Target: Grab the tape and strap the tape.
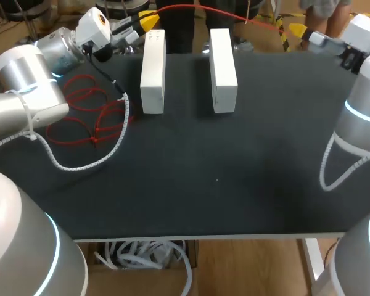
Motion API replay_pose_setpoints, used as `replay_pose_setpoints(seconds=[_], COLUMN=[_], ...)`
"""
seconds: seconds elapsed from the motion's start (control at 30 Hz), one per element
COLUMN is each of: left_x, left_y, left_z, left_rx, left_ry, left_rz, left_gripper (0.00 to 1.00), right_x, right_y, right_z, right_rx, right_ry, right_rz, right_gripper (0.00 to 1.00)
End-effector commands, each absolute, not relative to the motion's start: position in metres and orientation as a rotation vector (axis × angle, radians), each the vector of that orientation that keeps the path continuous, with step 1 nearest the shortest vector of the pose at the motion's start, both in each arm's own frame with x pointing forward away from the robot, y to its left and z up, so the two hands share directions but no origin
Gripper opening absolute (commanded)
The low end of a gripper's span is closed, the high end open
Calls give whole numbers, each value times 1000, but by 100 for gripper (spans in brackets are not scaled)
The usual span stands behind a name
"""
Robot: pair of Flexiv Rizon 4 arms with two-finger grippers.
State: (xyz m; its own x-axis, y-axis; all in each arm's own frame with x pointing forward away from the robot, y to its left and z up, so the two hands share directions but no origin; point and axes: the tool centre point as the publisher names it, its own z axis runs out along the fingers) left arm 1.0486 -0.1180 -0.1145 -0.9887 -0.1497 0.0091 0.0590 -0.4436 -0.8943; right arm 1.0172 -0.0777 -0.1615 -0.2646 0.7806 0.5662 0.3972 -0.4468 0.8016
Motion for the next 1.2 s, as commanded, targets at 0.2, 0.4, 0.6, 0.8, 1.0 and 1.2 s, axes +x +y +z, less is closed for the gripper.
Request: replay_pose_setpoints(seconds=[0.2, 0.4, 0.6, 0.8, 1.0, 1.2], left_x=[1048, 1048, 1048, 1048, 1048, 1048], left_y=[-118, -118, -118, -118, -118, -118], left_z=[-115, -115, -115, -115, -115, -115], left_rx=[-133, -133, -133, -133, -133, -133], left_ry=[1582, 1582, 1582, 1582, 1582, 1582], left_rz=[-2564, -2564, -2564, -2564, -2564, -2564], left_gripper=[0, 0, 0, 0, 0, 0], right_x=[1001, 1000, 995, 991, 991, 991], right_y=[-56, -50, -47, -47, -47, -47], right_z=[-170, -156, -147, -149, -149, -149], right_rx=[1568, 1859, 1999, 1969, 1969, 1969], right_ry=[513, 229, 92, 141, 141, 141], right_rz=[1253, 1100, 1356, 1462, 1462, 1462], right_gripper=[100, 100, 100, 100, 100, 100])
